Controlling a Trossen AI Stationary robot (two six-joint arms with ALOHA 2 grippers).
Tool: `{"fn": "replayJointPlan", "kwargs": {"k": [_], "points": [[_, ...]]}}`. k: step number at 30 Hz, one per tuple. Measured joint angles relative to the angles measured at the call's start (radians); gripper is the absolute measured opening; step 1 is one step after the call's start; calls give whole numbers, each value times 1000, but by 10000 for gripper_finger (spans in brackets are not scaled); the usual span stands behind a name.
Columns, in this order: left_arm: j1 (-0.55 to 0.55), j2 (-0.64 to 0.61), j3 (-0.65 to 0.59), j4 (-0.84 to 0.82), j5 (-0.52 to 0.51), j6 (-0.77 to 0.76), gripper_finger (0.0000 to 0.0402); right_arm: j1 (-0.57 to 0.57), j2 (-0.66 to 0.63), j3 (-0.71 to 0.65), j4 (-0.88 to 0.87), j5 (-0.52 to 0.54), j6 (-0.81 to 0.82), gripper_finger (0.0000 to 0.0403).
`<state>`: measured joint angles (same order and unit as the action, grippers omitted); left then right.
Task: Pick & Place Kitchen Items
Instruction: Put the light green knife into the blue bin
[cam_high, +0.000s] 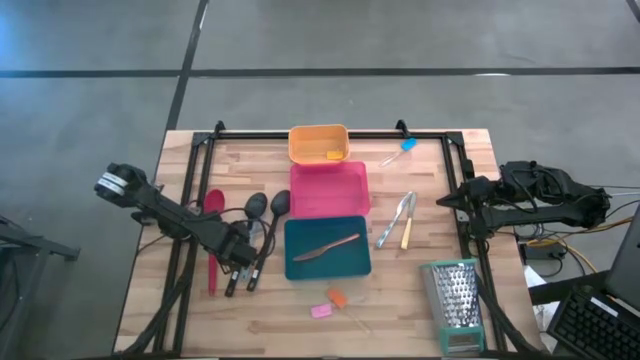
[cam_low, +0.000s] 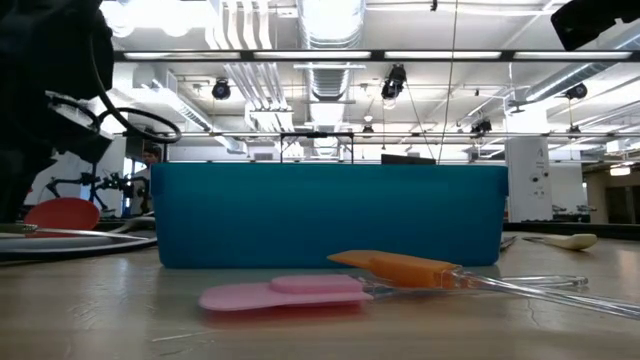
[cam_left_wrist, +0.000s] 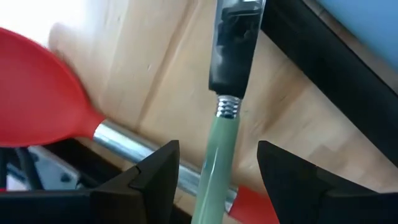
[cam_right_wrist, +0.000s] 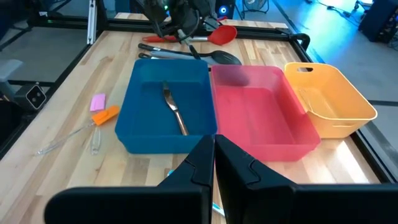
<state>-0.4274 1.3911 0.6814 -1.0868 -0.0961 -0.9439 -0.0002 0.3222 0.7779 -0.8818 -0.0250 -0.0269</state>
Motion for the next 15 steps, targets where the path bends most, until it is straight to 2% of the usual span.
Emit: {"fn": "replayJointPlan", "kwargs": {"k": [10,15], "points": [[0,-3,-64,60,-12,12,218,0,0,0,0,0,-2,9],[0,-3,-60,62,-27,53,184,0,0,0,0,0,-2,9]]}}
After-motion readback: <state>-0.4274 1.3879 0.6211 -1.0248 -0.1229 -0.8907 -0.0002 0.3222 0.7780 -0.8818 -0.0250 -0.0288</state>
